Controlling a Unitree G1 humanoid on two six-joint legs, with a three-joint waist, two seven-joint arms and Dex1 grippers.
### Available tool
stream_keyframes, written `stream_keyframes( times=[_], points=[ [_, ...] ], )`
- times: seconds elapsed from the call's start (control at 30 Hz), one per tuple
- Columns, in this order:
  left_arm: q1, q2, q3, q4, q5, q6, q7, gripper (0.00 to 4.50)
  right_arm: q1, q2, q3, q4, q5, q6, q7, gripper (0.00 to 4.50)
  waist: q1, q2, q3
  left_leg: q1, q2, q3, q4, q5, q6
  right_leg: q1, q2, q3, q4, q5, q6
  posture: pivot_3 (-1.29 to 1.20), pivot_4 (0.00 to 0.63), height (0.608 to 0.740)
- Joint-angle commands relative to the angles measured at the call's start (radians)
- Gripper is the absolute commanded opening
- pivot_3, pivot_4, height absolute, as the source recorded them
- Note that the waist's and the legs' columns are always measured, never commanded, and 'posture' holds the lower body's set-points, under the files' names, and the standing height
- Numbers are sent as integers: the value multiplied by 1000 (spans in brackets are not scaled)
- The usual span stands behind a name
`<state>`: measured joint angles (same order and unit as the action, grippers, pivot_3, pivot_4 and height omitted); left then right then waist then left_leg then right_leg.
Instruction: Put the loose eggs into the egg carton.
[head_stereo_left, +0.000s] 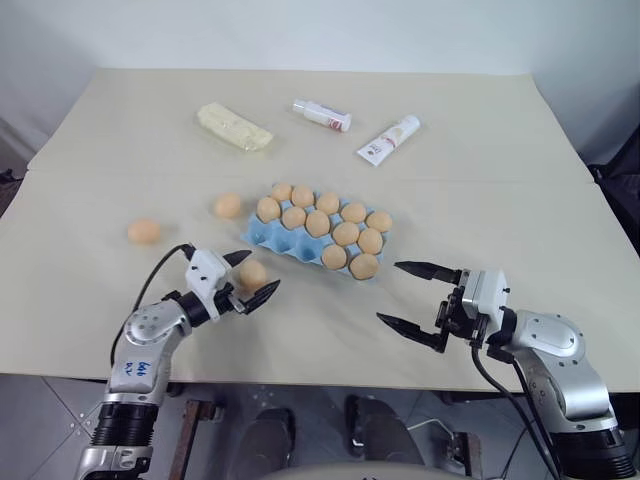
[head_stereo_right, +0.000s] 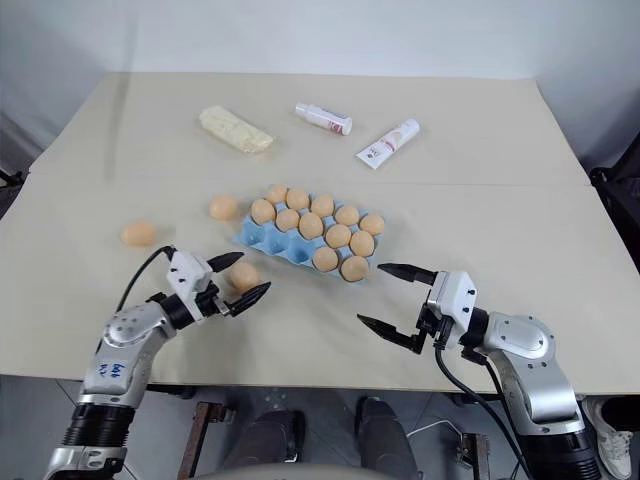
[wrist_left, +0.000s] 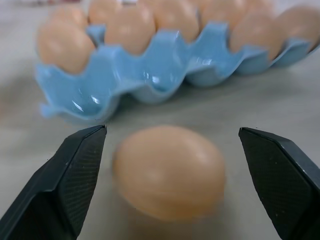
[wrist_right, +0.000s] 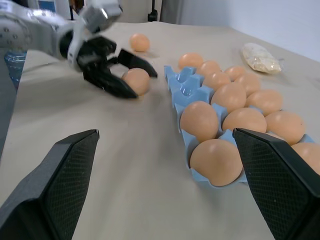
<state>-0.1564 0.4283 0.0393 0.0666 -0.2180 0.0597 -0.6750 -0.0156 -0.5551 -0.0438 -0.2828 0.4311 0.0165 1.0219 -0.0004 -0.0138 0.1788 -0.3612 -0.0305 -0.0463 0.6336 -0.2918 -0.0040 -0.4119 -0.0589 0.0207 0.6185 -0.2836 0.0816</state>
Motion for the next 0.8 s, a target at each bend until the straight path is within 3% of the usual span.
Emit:
stream_keyframes(
  times=[0.03,0.23,0.43,0.7,0.8],
  points=[
    [-17,2,-11,8,23,-43,-2,4118,-6,8,10,-58,28,11,-13,4500,1,0,0,0,0,0,0,0,0,0,0,0,0,0,0,0,150,740],
    [-21,7,-4,-48,-37,-47,-57,2496,-5,18,15,-61,26,17,-30,4500,1,0,0,0,0,0,1,0,0,0,0,0,0,0,0,0,150,740],
    [-119,-22,-53,-88,-46,-27,-82,2496,11,21,14,-69,19,16,-51,4500,9,0,0,-1,0,-1,1,0,0,0,-1,0,0,0,0,0,150,740],
    [-350,-148,-140,148,36,-90,-56,2496,24,38,17,-102,2,10,-113,4500,19,0,0,-2,-2,1,4,0,2,0,0,0,0,2,3,0,150,740],
    [-388,-170,-140,217,48,-114,-51,3354,28,47,27,-112,-4,11,-132,4500,19,0,0,-4,-2,0,5,0,2,-1,0,0,0,2,3,0,150,740]
  ],
)
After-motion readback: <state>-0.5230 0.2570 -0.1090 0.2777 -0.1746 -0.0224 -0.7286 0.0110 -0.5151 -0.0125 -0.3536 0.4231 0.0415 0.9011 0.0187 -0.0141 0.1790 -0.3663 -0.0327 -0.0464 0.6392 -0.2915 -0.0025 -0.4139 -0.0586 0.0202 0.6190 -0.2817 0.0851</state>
